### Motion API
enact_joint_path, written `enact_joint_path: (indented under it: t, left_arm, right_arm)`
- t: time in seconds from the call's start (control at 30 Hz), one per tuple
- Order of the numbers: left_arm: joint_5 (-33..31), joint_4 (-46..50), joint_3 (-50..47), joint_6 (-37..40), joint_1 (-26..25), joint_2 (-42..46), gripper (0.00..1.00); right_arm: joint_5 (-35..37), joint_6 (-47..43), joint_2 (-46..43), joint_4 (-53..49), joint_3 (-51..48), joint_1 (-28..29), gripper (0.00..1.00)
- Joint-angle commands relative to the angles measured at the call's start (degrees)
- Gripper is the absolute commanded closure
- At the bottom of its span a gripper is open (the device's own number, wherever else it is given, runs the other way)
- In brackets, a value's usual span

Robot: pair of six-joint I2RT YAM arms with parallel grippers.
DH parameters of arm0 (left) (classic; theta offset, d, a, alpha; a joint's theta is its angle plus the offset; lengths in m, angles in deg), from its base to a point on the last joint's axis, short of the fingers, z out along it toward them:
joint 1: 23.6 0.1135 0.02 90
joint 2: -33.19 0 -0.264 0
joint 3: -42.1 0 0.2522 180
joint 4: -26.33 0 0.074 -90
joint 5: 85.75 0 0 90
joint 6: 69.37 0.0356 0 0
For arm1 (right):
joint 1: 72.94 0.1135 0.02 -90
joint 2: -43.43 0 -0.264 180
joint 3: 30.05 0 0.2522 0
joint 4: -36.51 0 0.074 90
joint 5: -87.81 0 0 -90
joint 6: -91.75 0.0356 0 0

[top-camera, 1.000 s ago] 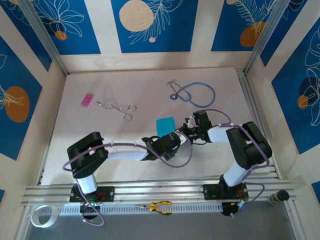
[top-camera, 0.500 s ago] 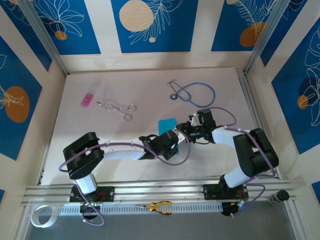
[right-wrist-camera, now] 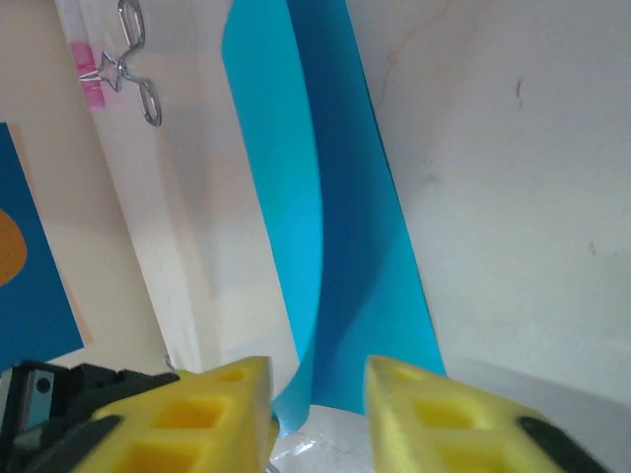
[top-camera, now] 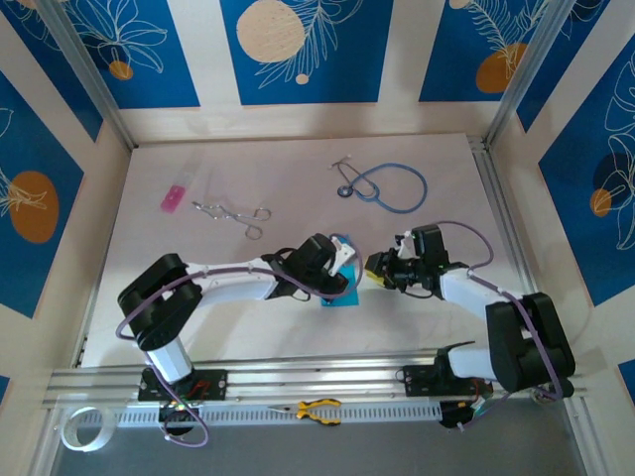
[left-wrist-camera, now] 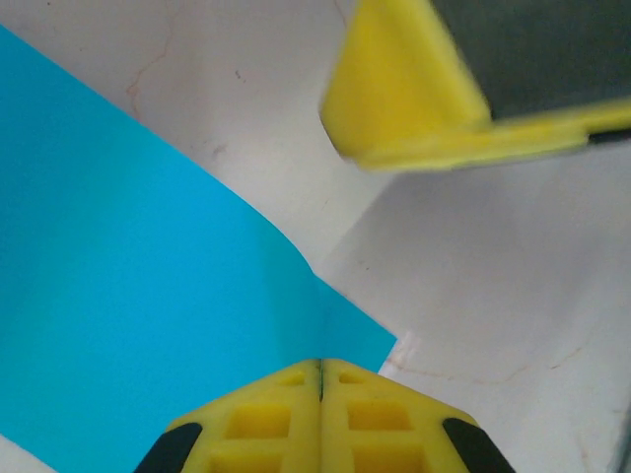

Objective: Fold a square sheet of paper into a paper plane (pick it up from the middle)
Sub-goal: Fold the triangle a second time at the center of the table.

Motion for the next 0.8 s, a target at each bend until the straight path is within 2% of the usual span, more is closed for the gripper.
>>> enact_joint_path:
  t: [0.0, 0.13, 0.33, 0.53, 0.67, 0.77]
  left_arm:
    - [8.3, -3.8, -1.4, -4.8, 2.3, 0.1, 1.0]
    - [10.6, -5.4, -2.0, -7.0, 3.8, -0.6, 1.0]
    - [10.5, -5.2, -2.6, -7.6, 4.3, -0.9, 1.0]
    - [9.6, -5.0, -3.2, -8.3, 4.8, -0.9, 1.0]
    - [9.5, -5.2, -3.2, -8.7, 5.0, -1.1, 1.0]
    - [9.7, -5.7, -3.5, -9.1, 5.2, -1.3, 1.0]
  right_arm:
    - [0.4, -0.5, -1.5, -1.8, -1.5, 2.5, 0.79]
    - [3.3, -1.3, -1.0, -3.7, -1.2, 6.3, 0.9]
    - [5.8, -2.6, 2.5, -4.1, 0.6, 10.8, 0.99]
    - [13.1, -2.2, 6.4, -3.8, 2.8, 15.3, 1.0]
    - [20.2, -0.4, 6.4, -2.4, 2.7, 18.6, 1.0]
    - [22.3, 0.5, 6.4, -0.2, 1.6, 19.7, 1.0]
